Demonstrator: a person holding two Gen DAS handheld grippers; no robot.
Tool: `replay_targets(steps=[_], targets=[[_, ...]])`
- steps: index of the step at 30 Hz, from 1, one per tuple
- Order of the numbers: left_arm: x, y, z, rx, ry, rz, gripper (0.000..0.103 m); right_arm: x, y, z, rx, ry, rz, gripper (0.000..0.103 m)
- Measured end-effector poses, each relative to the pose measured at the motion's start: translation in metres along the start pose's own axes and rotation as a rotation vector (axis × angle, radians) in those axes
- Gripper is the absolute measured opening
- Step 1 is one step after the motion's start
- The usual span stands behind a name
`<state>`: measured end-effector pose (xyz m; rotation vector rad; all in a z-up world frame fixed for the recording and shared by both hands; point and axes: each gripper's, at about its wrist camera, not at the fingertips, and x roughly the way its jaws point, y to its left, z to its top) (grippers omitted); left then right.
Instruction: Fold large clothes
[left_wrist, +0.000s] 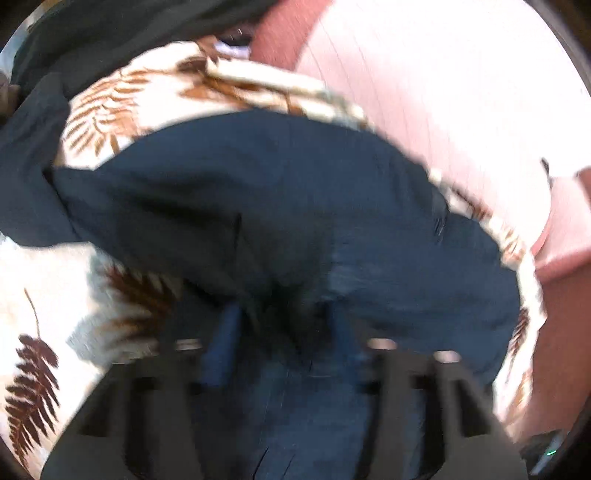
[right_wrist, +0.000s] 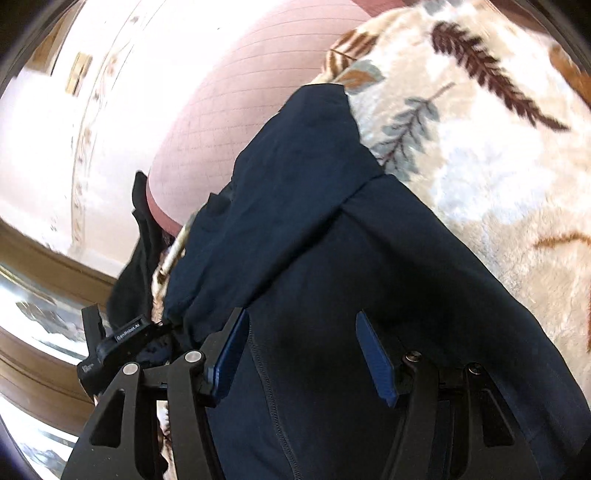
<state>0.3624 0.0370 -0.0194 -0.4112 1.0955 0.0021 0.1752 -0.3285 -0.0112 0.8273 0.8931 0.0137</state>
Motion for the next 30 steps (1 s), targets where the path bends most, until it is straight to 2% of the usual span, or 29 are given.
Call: replay_targets(steps=[2,4,7,9,10,12,13,15,16,17,20,23,24,25,26,27,30], targets=[[-0.010,0.007,0.008,-0.016,-0.022,0.025,0.001,0.004,-0.008,0.004,0.046,-0.010,0.035,0.062],[-0.021,0.015,0.016,-0.016,-0.061,0.038,0.000,0.011,-0.014,0.009,0.091,-0.018,0.073,0.062],[-0.025,0.026,0.023,-0.020,-0.060,0.068,0.000,0.032,-0.019,0.018,0.184,-0.013,0.132,0.061],[-0.022,0.029,0.023,-0.029,-0.019,0.030,0.000,0.040,-0.022,0.026,0.217,-0.046,0.143,0.061],[-0.020,0.028,0.020,-0.028,0.016,-0.017,0.000,0.040,-0.021,0.032,0.231,-0.086,0.139,0.061],[-0.018,0.022,0.006,0.001,0.046,-0.056,0.001,0.038,-0.022,0.040,0.259,-0.128,0.151,0.061],[-0.017,0.017,-0.001,0.019,0.052,-0.062,0.002,0.039,-0.024,0.043,0.281,-0.132,0.159,0.061],[-0.009,0.005,-0.022,0.061,0.092,-0.102,0.025,0.040,-0.028,0.046,0.317,-0.132,0.173,0.061],[-0.005,0.001,-0.028,0.059,0.106,-0.110,0.051,0.040,-0.028,0.045,0.322,-0.131,0.181,0.061],[0.003,-0.003,-0.036,0.055,0.121,-0.114,0.059,0.039,-0.029,0.044,0.318,-0.129,0.182,0.061],[0.025,-0.014,-0.043,0.058,0.145,-0.106,0.062,0.035,-0.031,0.039,0.299,-0.120,0.173,0.061],[0.045,-0.013,-0.029,-0.039,0.171,-0.146,0.061,0.030,-0.034,0.037,0.291,-0.111,0.179,0.061],[0.046,-0.011,-0.022,-0.078,0.156,-0.173,0.057,0.028,-0.035,0.036,0.292,-0.111,0.184,0.061],[0.046,-0.011,-0.015,-0.099,0.151,-0.188,0.024,0.029,-0.034,0.036,0.295,-0.113,0.190,0.061],[0.046,-0.012,-0.009,-0.104,0.163,-0.202,0.014,0.028,-0.035,0.036,0.299,-0.116,0.195,0.061],[0.043,-0.012,-0.004,-0.109,0.169,-0.210,0.013,0.028,-0.035,0.035,0.303,-0.121,0.204,0.063],[0.013,-0.015,0.008,-0.081,0.074,-0.204,0.012,0.031,-0.031,0.035,0.295,-0.128,0.226,0.068]])
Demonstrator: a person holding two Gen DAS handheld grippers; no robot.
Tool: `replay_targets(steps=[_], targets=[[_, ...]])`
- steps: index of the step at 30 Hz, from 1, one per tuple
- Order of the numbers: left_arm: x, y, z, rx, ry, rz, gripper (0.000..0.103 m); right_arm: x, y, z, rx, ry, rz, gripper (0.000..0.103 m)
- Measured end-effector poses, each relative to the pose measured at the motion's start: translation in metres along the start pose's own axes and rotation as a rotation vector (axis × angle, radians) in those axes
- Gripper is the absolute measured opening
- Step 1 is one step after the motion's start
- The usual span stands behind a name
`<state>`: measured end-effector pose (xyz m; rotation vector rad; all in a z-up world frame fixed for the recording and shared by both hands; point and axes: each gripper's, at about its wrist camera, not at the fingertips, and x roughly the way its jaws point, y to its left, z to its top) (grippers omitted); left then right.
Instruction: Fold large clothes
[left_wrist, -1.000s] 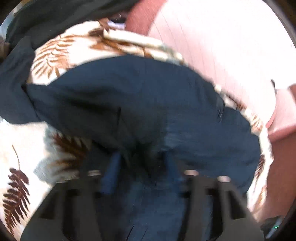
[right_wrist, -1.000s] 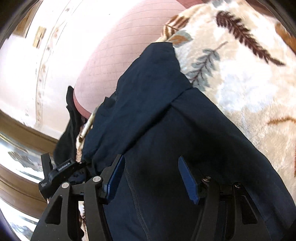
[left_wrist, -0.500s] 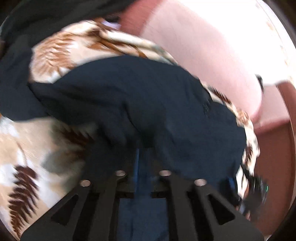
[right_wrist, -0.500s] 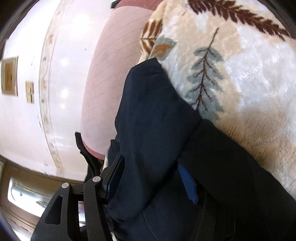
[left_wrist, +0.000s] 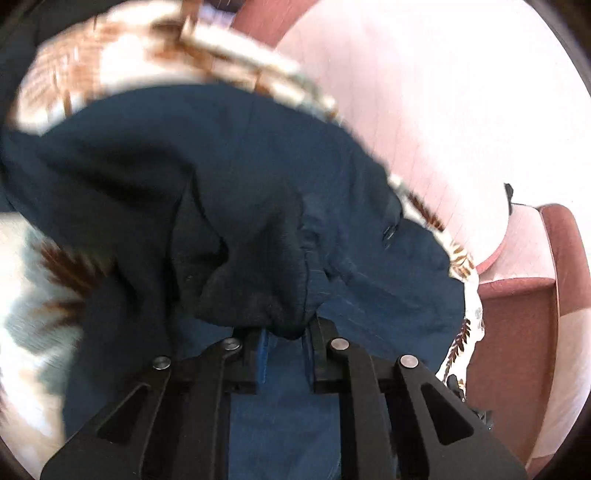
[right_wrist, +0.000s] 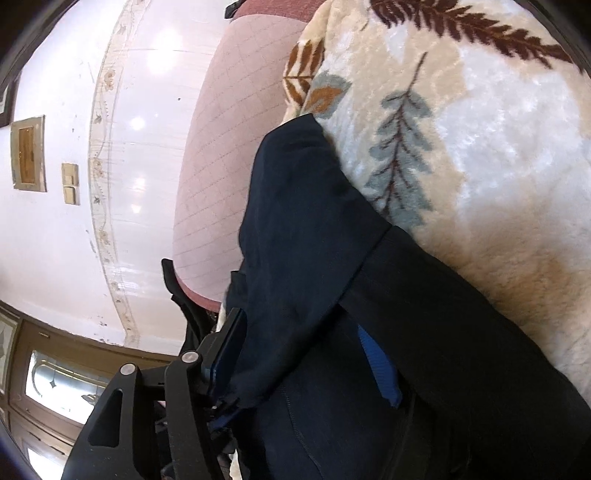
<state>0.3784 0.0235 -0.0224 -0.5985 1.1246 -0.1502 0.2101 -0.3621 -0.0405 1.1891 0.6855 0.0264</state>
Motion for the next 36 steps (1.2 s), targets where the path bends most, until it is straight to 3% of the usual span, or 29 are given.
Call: replay_targets(steps=[4,7,8,9,10,13,14,16,17,18,21,23,26,28,29,30,32,34,36], targets=[[-0.034,-0.004,-0.002,0.019,-0.064,-0.026,0.012,0.014,0.004,0.011,-0.002,-0.009,0.009,0.067],[-0.043,-0.006,-0.002,0.024,-0.058,-0.055,0.012,0.025,-0.004,0.031,0.145,-0.002,0.061,0.064],[-0.043,-0.009,-0.003,0.036,-0.058,-0.055,0.012,0.025,-0.005,0.036,0.181,0.000,0.093,0.056],[-0.040,-0.011,-0.004,0.049,-0.055,-0.051,0.013,0.022,-0.003,0.040,0.194,-0.010,0.122,0.027],[-0.036,-0.014,-0.005,0.057,-0.051,-0.050,0.013,0.013,0.003,0.046,0.170,-0.045,0.132,0.012],[-0.015,-0.016,-0.014,0.083,-0.018,-0.038,0.013,-0.014,0.014,0.047,0.073,-0.150,0.152,0.005],[-0.009,-0.014,-0.016,0.087,-0.008,-0.017,0.013,-0.017,0.015,0.046,0.038,-0.170,0.123,0.004],[0.016,-0.007,-0.022,0.091,0.034,0.056,0.013,-0.008,0.008,0.042,-0.031,-0.154,-0.042,0.004],[0.027,-0.002,-0.024,0.089,0.064,0.085,0.013,0.006,-0.001,0.041,-0.046,-0.095,-0.176,0.004],[0.038,0.007,-0.026,0.083,0.108,0.103,0.013,0.016,-0.011,0.040,-0.035,-0.041,-0.242,0.001],[0.027,0.016,-0.031,0.109,0.122,0.046,0.015,0.002,-0.011,0.034,-0.016,-0.038,-0.180,0.016],[0.003,0.015,-0.038,0.148,0.078,0.019,0.015,-0.014,0.003,0.024,-0.058,-0.030,-0.199,0.016],[-0.031,0.008,-0.045,0.190,-0.028,-0.020,0.015,-0.035,0.035,0.011,-0.171,-0.071,-0.120,0.017],[-0.034,-0.001,-0.038,0.195,-0.059,-0.020,0.020,-0.030,0.058,0.008,-0.237,-0.088,-0.086,0.032],[-0.029,-0.005,-0.034,0.195,-0.063,0.000,0.023,-0.022,0.064,0.006,-0.256,-0.082,-0.087,0.033],[-0.024,-0.007,-0.031,0.200,-0.063,0.017,0.023,-0.016,0.067,0.008,-0.264,-0.071,-0.095,0.033],[0.000,-0.007,-0.023,0.214,-0.032,0.122,0.023,0.011,0.068,0.003,-0.283,0.000,-0.142,0.035],[0.026,0.007,-0.018,0.210,0.043,0.183,0.022,0.036,0.054,-0.003,-0.265,0.090,-0.296,0.033],[0.021,0.011,-0.016,0.207,0.033,0.154,0.023,0.045,0.050,-0.010,-0.240,0.132,-0.342,0.031]])
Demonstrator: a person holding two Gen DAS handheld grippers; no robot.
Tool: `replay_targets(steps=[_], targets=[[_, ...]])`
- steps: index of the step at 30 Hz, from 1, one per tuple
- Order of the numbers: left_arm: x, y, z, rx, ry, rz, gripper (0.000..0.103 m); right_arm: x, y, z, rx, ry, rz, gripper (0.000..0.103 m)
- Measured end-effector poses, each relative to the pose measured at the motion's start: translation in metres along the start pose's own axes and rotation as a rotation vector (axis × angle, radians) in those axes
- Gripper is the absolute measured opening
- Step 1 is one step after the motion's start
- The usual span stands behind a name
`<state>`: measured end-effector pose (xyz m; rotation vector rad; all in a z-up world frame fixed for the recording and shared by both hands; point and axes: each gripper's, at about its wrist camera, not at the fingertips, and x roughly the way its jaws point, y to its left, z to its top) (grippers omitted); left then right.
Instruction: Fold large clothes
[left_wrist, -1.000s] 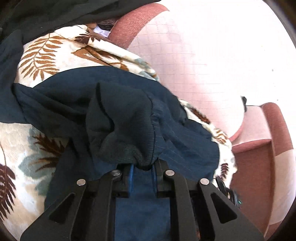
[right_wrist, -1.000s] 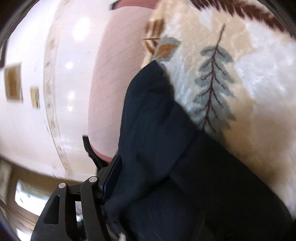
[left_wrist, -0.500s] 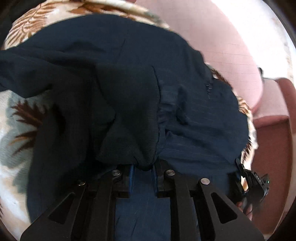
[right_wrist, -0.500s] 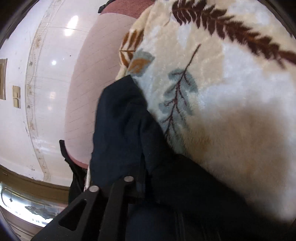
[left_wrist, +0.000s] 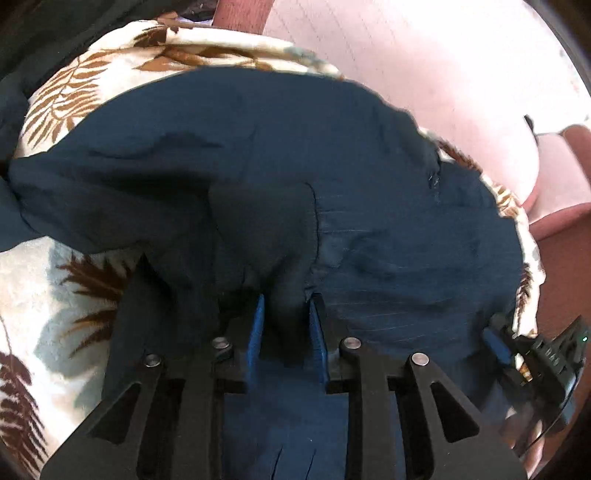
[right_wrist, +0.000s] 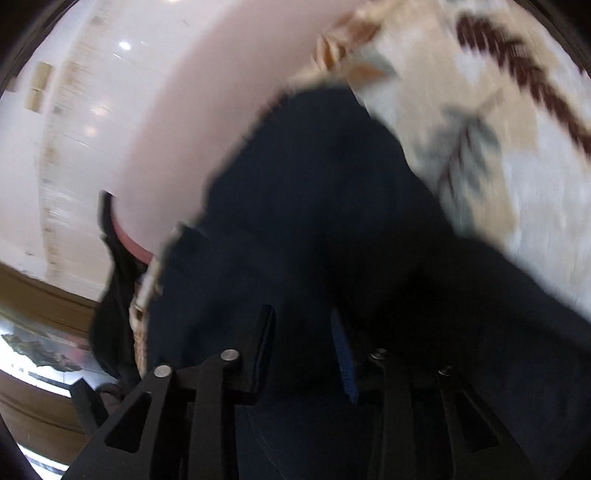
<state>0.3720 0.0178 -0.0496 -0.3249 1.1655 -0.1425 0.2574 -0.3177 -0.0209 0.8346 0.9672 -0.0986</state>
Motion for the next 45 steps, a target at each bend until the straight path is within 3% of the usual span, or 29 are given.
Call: replay_targets(steps=[4,6,8,9,12,14,15,16,17,20,24,27,28,29,30,31,32,37,42,45], targets=[[-0.032,0.016,0.000,-0.013,-0.022,-0.072,0.026,-0.005,0.045,-0.021,-0.128,-0.045,0.098,0.031],[-0.053,0.033,0.004,-0.026,-0.053,-0.060,0.029,0.011,0.078,-0.032,-0.193,0.012,0.144,0.031],[-0.075,0.063,0.010,-0.055,-0.085,-0.028,0.051,0.025,0.103,-0.045,-0.223,0.054,0.179,0.031],[-0.084,0.077,0.014,-0.073,-0.100,-0.006,0.055,0.035,0.115,-0.051,-0.235,0.072,0.195,0.031],[-0.111,0.127,0.036,-0.149,-0.145,0.076,0.056,0.070,0.143,-0.073,-0.257,0.152,0.232,0.034],[-0.125,0.164,0.056,-0.196,-0.141,0.140,0.056,0.101,0.156,-0.097,-0.304,0.255,0.169,0.037],[-0.128,0.177,0.063,-0.209,-0.134,0.168,0.056,0.115,0.161,-0.109,-0.343,0.294,0.088,0.038],[-0.131,0.195,0.076,-0.222,-0.118,0.219,0.056,0.114,0.164,-0.115,-0.380,0.253,0.069,0.038],[-0.131,0.203,0.086,-0.228,-0.111,0.249,0.056,0.109,0.169,-0.120,-0.416,0.219,0.061,0.039],[-0.119,0.221,0.115,-0.225,-0.069,0.327,0.059,0.100,0.177,-0.129,-0.465,0.232,0.055,0.040],[-0.077,0.214,0.137,-0.196,0.027,0.357,0.062,0.085,0.173,-0.137,-0.469,0.249,0.084,0.041],[-0.045,0.211,0.142,-0.156,0.075,0.462,0.062,0.071,0.161,-0.139,-0.461,0.265,0.116,0.040],[-0.038,0.209,0.140,-0.124,0.087,0.530,0.054,0.067,0.158,-0.140,-0.459,0.269,0.123,0.040],[-0.036,0.209,0.138,-0.106,0.090,0.572,0.031,0.062,0.158,-0.145,-0.459,0.273,0.132,0.040],[-0.038,0.209,0.135,-0.099,0.086,0.584,0.020,0.058,0.155,-0.146,-0.457,0.276,0.142,0.040],[-0.046,0.210,0.128,-0.112,0.077,0.549,0.009,0.055,0.154,-0.148,-0.453,0.277,0.150,0.040],[-0.057,0.211,0.121,-0.124,0.064,0.523,0.005,0.052,0.151,-0.149,-0.447,0.277,0.159,0.040],[-0.121,0.211,0.047,-0.075,-0.046,0.543,0.005,0.034,0.135,-0.159,-0.391,0.281,0.217,0.040],[-0.139,0.250,-0.031,-0.200,0.001,0.352,0.006,0.017,0.120,-0.175,-0.358,0.295,0.241,0.041],[-0.167,0.262,-0.067,-0.264,-0.083,0.268,0.006,0.009,0.116,-0.178,-0.342,0.308,0.239,0.041]])
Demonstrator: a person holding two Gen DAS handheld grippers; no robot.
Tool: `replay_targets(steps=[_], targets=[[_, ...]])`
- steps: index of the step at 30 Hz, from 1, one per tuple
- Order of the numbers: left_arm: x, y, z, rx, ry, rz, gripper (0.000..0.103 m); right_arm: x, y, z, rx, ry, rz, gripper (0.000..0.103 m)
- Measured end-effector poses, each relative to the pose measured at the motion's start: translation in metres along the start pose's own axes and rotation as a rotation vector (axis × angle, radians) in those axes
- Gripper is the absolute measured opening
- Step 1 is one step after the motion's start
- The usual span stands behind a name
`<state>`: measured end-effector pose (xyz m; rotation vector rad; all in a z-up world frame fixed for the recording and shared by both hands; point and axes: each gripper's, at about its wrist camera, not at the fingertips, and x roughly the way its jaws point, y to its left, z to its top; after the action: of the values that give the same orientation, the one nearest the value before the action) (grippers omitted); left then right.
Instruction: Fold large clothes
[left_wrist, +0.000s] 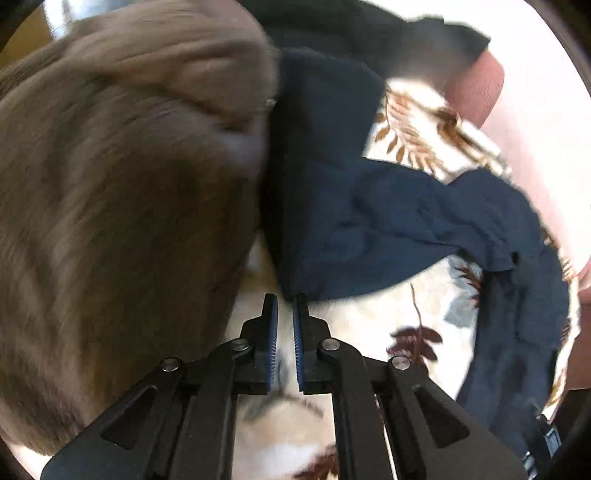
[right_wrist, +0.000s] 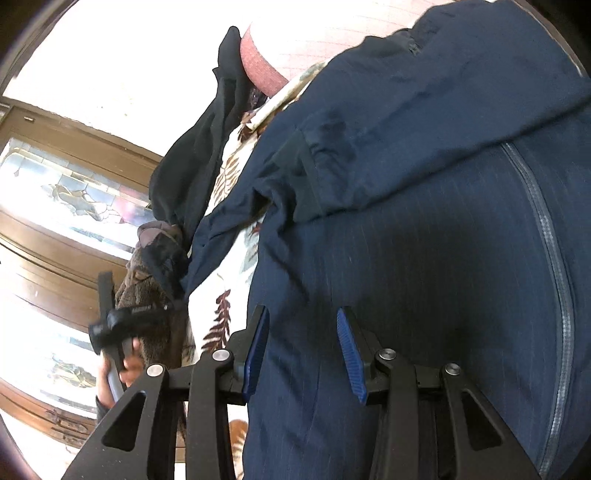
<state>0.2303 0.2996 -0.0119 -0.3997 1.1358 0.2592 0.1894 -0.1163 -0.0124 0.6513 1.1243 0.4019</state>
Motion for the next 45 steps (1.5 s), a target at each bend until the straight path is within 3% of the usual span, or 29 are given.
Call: replay_targets(steps=[3,5,10,11,15,16,17,18,19,20,21,23,25,28,31,34,36,40,42,43,44,45], targets=[[-0.021,0.016,-0.008,-0.077,-0.072,-0.076,0.022,-0.009,0.001,-0.003,0.006,-0.006,0.010,0.043],[-0.028,0.017,-0.003,-0.096,-0.098,-0.076,0.050,-0.013,0.001,-0.004,0.008,-0.013,0.013,0.044],[-0.017,-0.012,0.037,-0.083,-0.089,-0.048,0.061,-0.013,-0.007,-0.008,0.035,-0.006,0.030,0.044],[-0.008,-0.023,0.053,-0.060,-0.072,-0.022,0.066,-0.012,-0.009,-0.008,0.040,-0.004,0.032,0.044],[0.015,-0.055,0.074,0.027,-0.050,0.132,0.069,-0.006,-0.018,-0.007,0.069,0.008,0.031,0.044],[0.023,-0.071,0.078,0.050,-0.049,0.163,0.074,-0.004,-0.019,-0.007,0.074,0.010,0.029,0.044],[0.033,-0.078,0.084,0.088,-0.035,0.229,0.075,-0.004,-0.021,-0.007,0.078,0.012,0.029,0.044],[0.044,-0.082,0.089,0.125,-0.023,0.300,0.074,-0.002,-0.023,-0.006,0.083,0.015,0.027,0.044],[0.051,-0.084,0.091,0.136,-0.018,0.338,0.056,-0.002,-0.025,-0.006,0.085,0.015,0.025,0.044],[0.060,-0.082,0.093,0.135,-0.007,0.356,0.016,-0.002,-0.026,-0.006,0.088,0.014,0.024,0.044],[0.062,-0.075,0.095,0.112,0.012,0.320,0.002,-0.003,-0.027,-0.006,0.091,0.012,0.025,0.044],[0.044,-0.059,0.095,0.035,-0.040,0.232,0.002,-0.004,-0.028,-0.006,0.088,0.007,0.026,0.044],[0.012,-0.047,0.087,0.011,-0.149,0.135,0.002,-0.007,-0.029,-0.007,0.085,0.002,0.022,0.044],[-0.045,-0.018,0.048,0.007,-0.284,-0.098,0.002,-0.010,-0.030,-0.009,0.087,-0.004,0.018,0.044],[-0.071,0.010,-0.001,0.065,-0.304,-0.252,0.002,-0.009,-0.027,-0.011,0.091,-0.007,0.013,0.044],[-0.064,0.029,-0.045,0.107,-0.244,-0.242,0.002,-0.009,-0.025,-0.016,0.098,0.004,0.011,0.044],[-0.059,0.056,-0.076,0.079,-0.184,-0.205,0.002,-0.010,-0.021,-0.021,0.094,0.015,0.008,0.044],[-0.078,0.083,-0.093,0.013,-0.175,-0.185,0.002,-0.015,-0.010,-0.027,0.060,0.024,-0.001,0.044],[-0.090,0.074,-0.075,0.009,-0.206,-0.147,0.014,-0.016,-0.005,-0.028,0.050,0.025,-0.005,0.044],[-0.091,0.065,-0.068,0.005,-0.217,-0.142,0.041,-0.017,-0.003,-0.030,0.048,0.024,-0.003,0.044],[-0.095,0.056,-0.054,0.003,-0.240,-0.142,0.076,-0.018,-0.001,-0.031,0.047,0.022,0.002,0.044],[-0.097,0.051,-0.049,0.002,-0.253,-0.126,0.085,-0.019,-0.001,-0.033,0.045,0.021,0.007,0.044]])
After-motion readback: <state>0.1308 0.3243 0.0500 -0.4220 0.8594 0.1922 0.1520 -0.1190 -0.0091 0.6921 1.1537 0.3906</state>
